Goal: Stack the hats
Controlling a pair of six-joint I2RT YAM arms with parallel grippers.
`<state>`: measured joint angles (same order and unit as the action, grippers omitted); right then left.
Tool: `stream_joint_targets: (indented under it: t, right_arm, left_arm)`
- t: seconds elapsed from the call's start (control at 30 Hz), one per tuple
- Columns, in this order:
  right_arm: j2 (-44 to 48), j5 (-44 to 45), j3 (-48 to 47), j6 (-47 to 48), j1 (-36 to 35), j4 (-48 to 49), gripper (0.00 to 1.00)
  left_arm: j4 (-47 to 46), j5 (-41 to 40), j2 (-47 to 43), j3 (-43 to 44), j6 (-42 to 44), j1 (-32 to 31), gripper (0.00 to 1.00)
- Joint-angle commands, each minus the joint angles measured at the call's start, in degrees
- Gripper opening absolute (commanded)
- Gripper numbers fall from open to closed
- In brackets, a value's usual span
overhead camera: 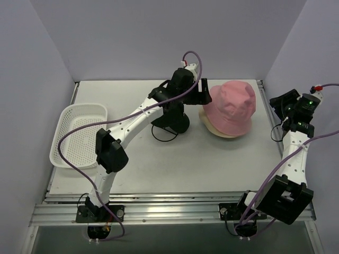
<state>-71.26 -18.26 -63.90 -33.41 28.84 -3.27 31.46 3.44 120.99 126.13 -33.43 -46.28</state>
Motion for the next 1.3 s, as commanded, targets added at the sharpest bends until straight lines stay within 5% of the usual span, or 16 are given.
stream_joint_targets:
  t: [0.0,0.37,0.7,0.87,1.27]
  right_arm:
    - [-0.89,-3.1,2.28,0.1,0.08,6.16,0.46]
    - [-1.42,-3.01,6.06,1.24,0.25,9.51,0.46]
    - [-0.98,-3.27,7.12,2.12,0.69,10.3,0.45]
    - [-1.24,-3.71,8.0,1.68,0.78,11.35,0.45]
    - [-1.16,-3.8,10.72,0.1,1.92,13.11,0.44]
  left_arm:
    - [-4.31,3.15,3.46,3.24,-3.04,1.19,0.85]
    - [-5.27,3.59,13.57,10.63,-7.96,3.13,0.87]
    - [-15.9,8.15,16.38,7.21,-12.8,3.13,0.83]
    - [-19.16,8.68,16.91,6.15,-14.73,2.86,0.69]
    - [-16.79,7.29,20.51,8.96,-16.75,2.42,0.13]
